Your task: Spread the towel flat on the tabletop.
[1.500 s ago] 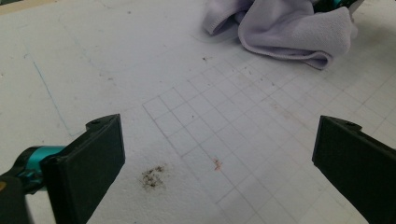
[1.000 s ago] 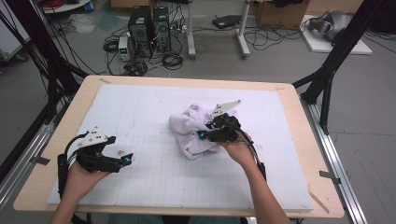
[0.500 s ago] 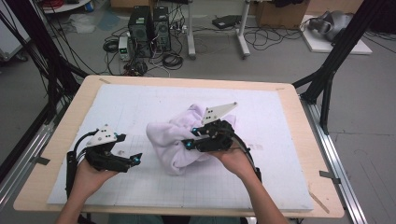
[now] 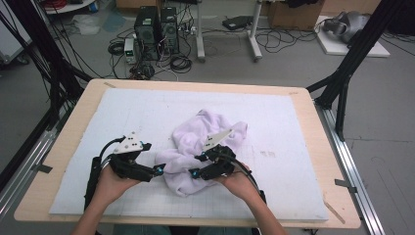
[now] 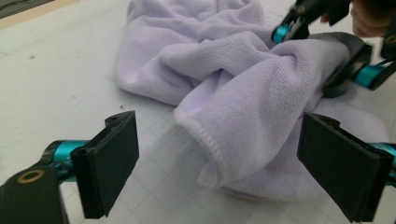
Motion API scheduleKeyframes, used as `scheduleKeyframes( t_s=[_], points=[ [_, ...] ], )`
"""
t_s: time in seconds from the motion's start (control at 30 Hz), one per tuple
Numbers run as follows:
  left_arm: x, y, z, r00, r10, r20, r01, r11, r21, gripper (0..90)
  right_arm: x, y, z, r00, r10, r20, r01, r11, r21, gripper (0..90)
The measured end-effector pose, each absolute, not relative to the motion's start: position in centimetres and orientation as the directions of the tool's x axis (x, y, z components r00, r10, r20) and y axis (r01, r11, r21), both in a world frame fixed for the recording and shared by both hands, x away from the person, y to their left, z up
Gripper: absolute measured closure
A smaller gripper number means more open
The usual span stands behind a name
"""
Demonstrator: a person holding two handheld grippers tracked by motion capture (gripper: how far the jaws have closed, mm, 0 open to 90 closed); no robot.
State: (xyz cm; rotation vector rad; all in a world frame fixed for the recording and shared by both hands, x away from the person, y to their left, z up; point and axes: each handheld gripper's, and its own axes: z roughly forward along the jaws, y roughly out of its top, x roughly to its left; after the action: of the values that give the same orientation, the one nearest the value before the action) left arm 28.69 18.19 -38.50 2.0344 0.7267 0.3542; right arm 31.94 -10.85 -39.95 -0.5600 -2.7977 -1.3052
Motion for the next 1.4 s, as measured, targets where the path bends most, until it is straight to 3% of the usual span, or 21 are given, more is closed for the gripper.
scheduleKeyframes(
  t_s=[0.1, 0.23, 0.4, 0.5, 0.57, 0.6, 0.63, 0.73, 0.83, 1.3, 1.4],
  points=[
    [29.1, 17.4, -38.8, 0.798, 0.602, -0.035, 0.35, -0.415, 0.84, 16.7, 31.5, -12.1, -38.7, -0.937, 0.32, 0.14, 0.305, 0.556, 0.773, 34.9],
    [29.8, 16.5, -39.2, 0.813, 0.581, -0.049, 0.35, -0.42, 0.838, 23.9, 31.4, -13.9, -37.7, -0.931, 0.349, 0.11, 0.293, 0.532, 0.794, 33.6],
    [31.0, 15.4, -40.5, 0.823, 0.567, -0.043, 0.361, -0.463, 0.81, 32.3, 32.6, -15.9, -39.4, -0.894, 0.44, 0.091, 0.353, 0.561, 0.749, 33.8],
    [31.6, 14.9, -41.3, 0.833, 0.551, -0.053, 0.374, -0.491, 0.786, 40.6, 33.1, -16.0, -41.1, -0.886, 0.449, 0.113, 0.381, 0.569, 0.728, 37.6],
    [31.8, 14.7, -41.7, 0.845, 0.531, -0.059, 0.373, -0.507, 0.777, 54.0, 33.4, -16.0, -42.0, -0.88, 0.454, 0.141, 0.407, 0.566, 0.716, 40.3],
    [31.9, 14.5, -42.0, 0.85, 0.523, -0.06, 0.373, -0.518, 0.77, 58.9, 33.8, -16.3, -42.7, -0.88, 0.44, 0.179, 0.423, 0.555, 0.717, 49.3],
    [32.0, 14.4, -42.2, 0.856, 0.513, -0.063, 0.375, -0.533, 0.759, 58.9, 33.8, -16.3, -42.7, -0.88, 0.44, 0.179, 0.423, 0.555, 0.717, 49.3],
    [31.9, 14.4, -42.5, 0.865, 0.497, -0.07, 0.373, -0.542, 0.753, 71.0, 33.8, -16.4, -43.2, -0.891, 0.395, 0.224, 0.422, 0.534, 0.733, 64.5],
    [31.3, 14.7, -42.2, 0.866, 0.497, -0.058, 0.359, -0.538, 0.763, 78.8, 33.3, -16.4, -42.9, -0.908, 0.368, 0.201, 0.386, 0.548, 0.742, 79.1],
    [24.2, 17.5, -39.2, 0.89, 0.456, -0.013, 0.283, -0.531, 0.799, 82.4, 27.8, -16.8, -39.2, -0.956, 0.223, 0.19, 0.283, 0.536, 0.795, 81.6],
    [23.4, 17.6, -39.2, 0.9, 0.435, -0.02, 0.277, -0.536, 0.798, 77.9, 26.2, -16.9, -39.1, -0.964, 0.186, 0.192, 0.264, 0.55, 0.792, 80.0]
  ],
)
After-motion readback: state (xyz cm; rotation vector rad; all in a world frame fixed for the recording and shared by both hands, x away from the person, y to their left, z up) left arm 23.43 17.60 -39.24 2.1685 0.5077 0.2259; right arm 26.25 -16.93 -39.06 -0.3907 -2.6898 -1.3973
